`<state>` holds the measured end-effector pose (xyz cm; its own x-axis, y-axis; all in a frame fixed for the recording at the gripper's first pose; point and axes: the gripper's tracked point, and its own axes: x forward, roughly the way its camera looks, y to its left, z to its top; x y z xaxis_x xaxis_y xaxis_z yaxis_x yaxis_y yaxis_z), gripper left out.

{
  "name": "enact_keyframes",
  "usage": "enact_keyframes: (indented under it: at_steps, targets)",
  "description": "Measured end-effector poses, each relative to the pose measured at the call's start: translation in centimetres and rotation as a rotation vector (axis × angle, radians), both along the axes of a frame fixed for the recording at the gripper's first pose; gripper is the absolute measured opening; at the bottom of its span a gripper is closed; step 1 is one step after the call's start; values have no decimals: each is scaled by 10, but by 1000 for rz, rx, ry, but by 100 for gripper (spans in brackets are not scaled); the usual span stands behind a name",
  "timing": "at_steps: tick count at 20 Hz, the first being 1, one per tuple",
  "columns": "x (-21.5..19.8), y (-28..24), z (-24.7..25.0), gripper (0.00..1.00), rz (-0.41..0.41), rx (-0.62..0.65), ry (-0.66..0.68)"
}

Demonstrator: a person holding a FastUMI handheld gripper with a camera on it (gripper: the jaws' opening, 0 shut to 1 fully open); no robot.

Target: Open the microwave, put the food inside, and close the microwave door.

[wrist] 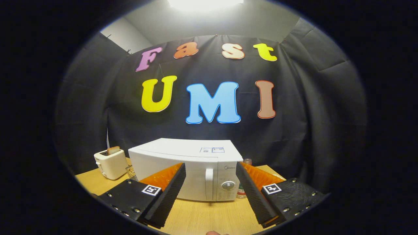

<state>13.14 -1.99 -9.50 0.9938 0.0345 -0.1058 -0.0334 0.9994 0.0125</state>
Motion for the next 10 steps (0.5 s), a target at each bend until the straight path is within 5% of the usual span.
enact_keyframes:
  at_steps: [10]
  targets:
    - [68, -3, -71, 98, 16, -9, 102]
